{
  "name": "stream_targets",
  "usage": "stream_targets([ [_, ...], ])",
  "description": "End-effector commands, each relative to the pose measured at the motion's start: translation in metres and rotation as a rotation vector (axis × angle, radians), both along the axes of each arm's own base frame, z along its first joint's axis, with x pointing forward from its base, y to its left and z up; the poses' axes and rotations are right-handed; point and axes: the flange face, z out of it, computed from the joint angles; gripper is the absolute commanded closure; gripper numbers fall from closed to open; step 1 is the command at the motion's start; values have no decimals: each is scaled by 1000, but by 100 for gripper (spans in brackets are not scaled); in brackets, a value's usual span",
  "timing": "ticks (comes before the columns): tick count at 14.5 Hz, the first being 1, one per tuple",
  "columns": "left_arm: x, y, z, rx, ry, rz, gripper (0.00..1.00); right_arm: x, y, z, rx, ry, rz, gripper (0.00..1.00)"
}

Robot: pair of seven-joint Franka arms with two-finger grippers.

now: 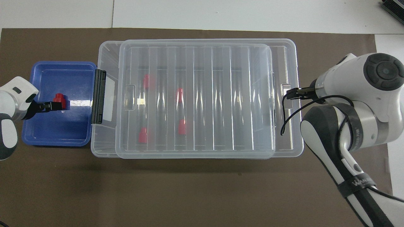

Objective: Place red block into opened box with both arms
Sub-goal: 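Slide the lid toward the right gripper while the left gripper grasps the red block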

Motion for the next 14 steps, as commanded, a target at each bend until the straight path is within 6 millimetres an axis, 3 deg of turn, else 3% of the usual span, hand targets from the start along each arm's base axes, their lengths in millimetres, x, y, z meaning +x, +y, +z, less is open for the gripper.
stream_targets([
  [1, 5, 5, -24, 10, -31, -10, 0, 0, -15, -6, -37, 30, 6, 0],
  [5, 15, 2, -32, 12, -82, 0, 0, -1, -41, -5, -44, 44, -31, 0],
  [14, 18, 2, -68, 8, -68, 1, 0, -5, -64, 3, -46, 63, -62, 0],
])
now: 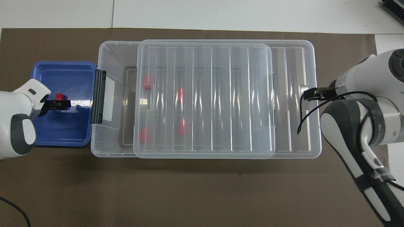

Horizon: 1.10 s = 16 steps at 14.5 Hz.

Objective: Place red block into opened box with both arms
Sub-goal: 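Slide the lid toward the right gripper while the left gripper grasps the red block, then lift the red block with the left gripper while the right gripper withdraws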

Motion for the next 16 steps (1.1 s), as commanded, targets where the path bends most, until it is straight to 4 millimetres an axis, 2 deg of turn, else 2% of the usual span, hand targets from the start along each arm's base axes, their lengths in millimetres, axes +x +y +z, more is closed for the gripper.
stream_targets([
  [1, 3, -1, -15, 4, -20, 1, 0, -4, -17, 2, -27, 21, 5, 0],
  [2, 3, -1, -16, 4, -27, 1, 0, -4, -21, 1, -27, 25, -2, 0],
  [3, 3, -1, -16, 4, -27, 1, 10, -5, -22, 1, -27, 28, -4, 0],
  [5, 3, 0, -16, 3, -21, 4, 63, -5, -30, 0, -29, 34, -7, 0],
  [6, 3, 2, -15, 4, -20, 6, 87, -5, -33, 1, -29, 37, 7, 0],
  [7, 3, 2, -15, 3, -14, 8, 99, -6, -39, 1, -29, 38, 4, 0],
  [11, 5, 2, -12, -8, 17, 22, 100, -6, -43, 5, -35, 55, -3, 0],
  [13, 12, -1, 0, -19, 53, 57, 100, -7, -45, 6, -42, 54, -4, 0],
  [14, 14, -2, 14, -24, 77, 75, 100, -7, -45, 6, -42, 54, -4, 0],
  [16, 20, -7, 68, -53, 116, 125, 100, -7, -45, 8, -42, 51, -4, 0],
])
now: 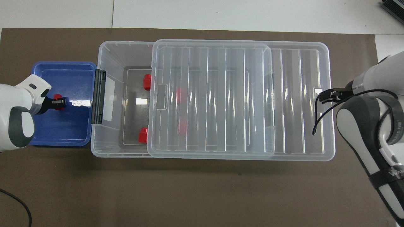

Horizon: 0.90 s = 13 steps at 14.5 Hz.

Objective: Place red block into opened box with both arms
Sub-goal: 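Lift the red block with the left gripper while the right gripper withdraws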

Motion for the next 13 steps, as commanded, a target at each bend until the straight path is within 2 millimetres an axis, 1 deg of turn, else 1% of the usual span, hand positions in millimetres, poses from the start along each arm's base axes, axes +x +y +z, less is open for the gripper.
stream_targets([
  [1, 8, -9, 80, -46, 55, 71, 100, -4, -7, 4, -18, 14, 14, 0],
  [3, 11, -27, 126, -58, 100, 85, 100, -5, -8, 5, -18, 13, 12, 0],
  [4, 10, -36, 142, -62, 114, 108, 100, -5, -8, 5, -18, 13, 12, 0],
  [5, 9, -53, 158, -64, 122, 122, 100, -5, -8, 6, -18, 11, 12, 0],
  [7, 8, -86, 180, -76, 121, 174, 100, -5, -8, 6, -18, 12, 17, 0],
  [9, 5, -122, 200, -143, 93, 260, 100, -5, -9, 6, -18, 13, 24, 0],
  [12, 3, -183, 206, -202, 59, 373, 100, -5, -9, 6, -20, 15, 25, 0],
  [13, 4, -198, 207, -218, 35, 416, 100, -5, -10, 6, -24, 15, 26, 0],
])
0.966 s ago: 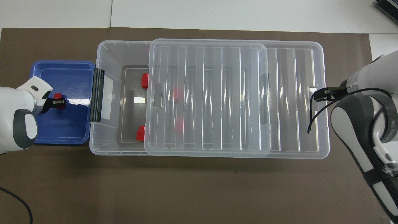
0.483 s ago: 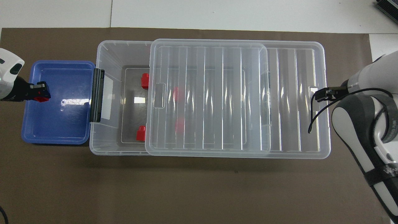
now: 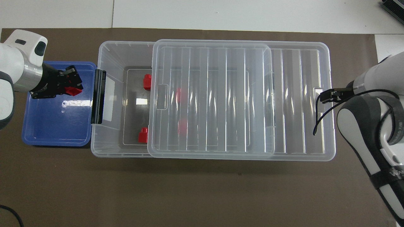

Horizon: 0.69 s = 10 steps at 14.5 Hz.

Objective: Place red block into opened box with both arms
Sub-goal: 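Lift the red block with the left gripper while the right gripper withdraws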

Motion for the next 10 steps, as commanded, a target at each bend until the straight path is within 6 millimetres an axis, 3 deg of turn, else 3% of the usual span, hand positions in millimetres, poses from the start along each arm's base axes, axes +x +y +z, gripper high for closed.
stream_targets([
  [1, -1, -35, 7, -40, -42, 108, 100, -5, -12, 6, -31, 16, 26, 0],
  [3, -4, -54, 1, -56, -63, 145, 100, -6, -13, 7, -41, 20, 29, 0],
  [10, -20, -84, -47, -102, -155, 216, 100, -5, -12, 16, -65, 24, 38, 0],
])
